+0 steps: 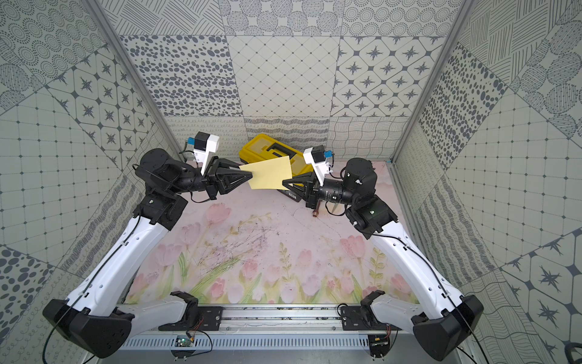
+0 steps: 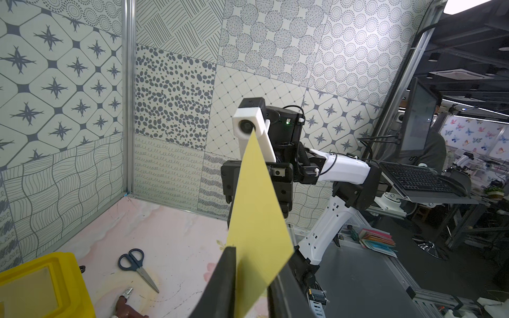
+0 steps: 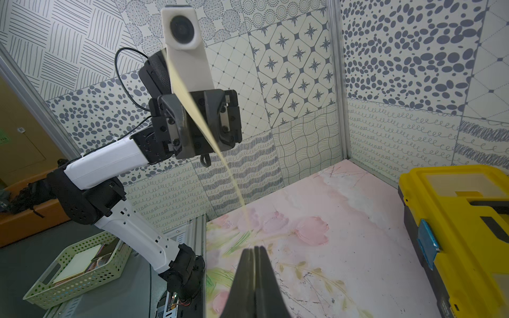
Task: Fold the square paper along the opposite sides
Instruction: Pick up the paper from the center of the board.
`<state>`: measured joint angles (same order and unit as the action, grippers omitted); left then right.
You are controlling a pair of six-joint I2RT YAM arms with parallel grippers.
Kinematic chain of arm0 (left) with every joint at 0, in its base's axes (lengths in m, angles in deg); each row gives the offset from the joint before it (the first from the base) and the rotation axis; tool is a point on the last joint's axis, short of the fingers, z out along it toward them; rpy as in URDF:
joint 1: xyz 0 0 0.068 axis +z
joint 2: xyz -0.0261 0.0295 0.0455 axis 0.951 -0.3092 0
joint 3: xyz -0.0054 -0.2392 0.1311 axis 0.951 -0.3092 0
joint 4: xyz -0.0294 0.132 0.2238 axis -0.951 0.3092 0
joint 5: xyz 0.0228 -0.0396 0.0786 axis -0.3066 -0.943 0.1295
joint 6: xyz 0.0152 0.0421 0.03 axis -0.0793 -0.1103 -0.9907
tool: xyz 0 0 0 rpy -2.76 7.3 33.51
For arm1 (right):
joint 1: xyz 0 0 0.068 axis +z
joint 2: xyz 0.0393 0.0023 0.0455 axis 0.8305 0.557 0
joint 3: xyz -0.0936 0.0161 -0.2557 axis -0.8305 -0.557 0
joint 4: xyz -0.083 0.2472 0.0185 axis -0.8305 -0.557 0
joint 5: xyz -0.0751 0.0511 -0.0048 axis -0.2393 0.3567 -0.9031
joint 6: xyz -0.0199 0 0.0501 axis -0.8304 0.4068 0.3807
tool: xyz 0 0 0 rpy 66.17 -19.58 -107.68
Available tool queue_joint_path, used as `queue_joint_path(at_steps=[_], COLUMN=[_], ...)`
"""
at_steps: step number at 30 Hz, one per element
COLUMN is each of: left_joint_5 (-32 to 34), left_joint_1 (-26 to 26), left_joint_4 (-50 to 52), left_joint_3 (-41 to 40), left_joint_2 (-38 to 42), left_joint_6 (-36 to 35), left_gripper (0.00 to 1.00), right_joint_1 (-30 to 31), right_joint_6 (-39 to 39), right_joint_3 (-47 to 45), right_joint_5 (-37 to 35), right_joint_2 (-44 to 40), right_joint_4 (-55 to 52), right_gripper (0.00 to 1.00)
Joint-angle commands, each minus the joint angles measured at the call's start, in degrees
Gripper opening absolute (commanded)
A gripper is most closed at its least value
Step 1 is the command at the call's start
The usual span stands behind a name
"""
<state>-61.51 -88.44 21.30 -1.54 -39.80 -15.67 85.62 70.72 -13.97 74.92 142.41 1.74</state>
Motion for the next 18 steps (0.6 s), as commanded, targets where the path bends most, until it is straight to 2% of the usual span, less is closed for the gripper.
queue_joint_path(at_steps=[1,7,18], left_joint_5=[1.9,2.5,2.4], left_joint_1=[-0.5,-0.5,-0.5], left_joint_4=[-1.7,-0.4,0.5], left_joint_3=[1.4,2.1,2.2], left_joint_2=[0.4,0.4,0.4], left_joint_6=[-1.4,-2.4,-3.1], left_gripper=[0.29,0.29,0.22], right_joint_1=[-0.3,-0.3,-0.2], right_joint_6=[0.8,0.9,1.3], right_joint_3=[0.6,0.4,0.5], right_joint_5=[1.0,1.0,1.2], right_joint_2=[0.0,-0.3,-0.5], right_joint_4=[2.6,2.3,2.3], right_gripper=[0.00,0.00,0.00])
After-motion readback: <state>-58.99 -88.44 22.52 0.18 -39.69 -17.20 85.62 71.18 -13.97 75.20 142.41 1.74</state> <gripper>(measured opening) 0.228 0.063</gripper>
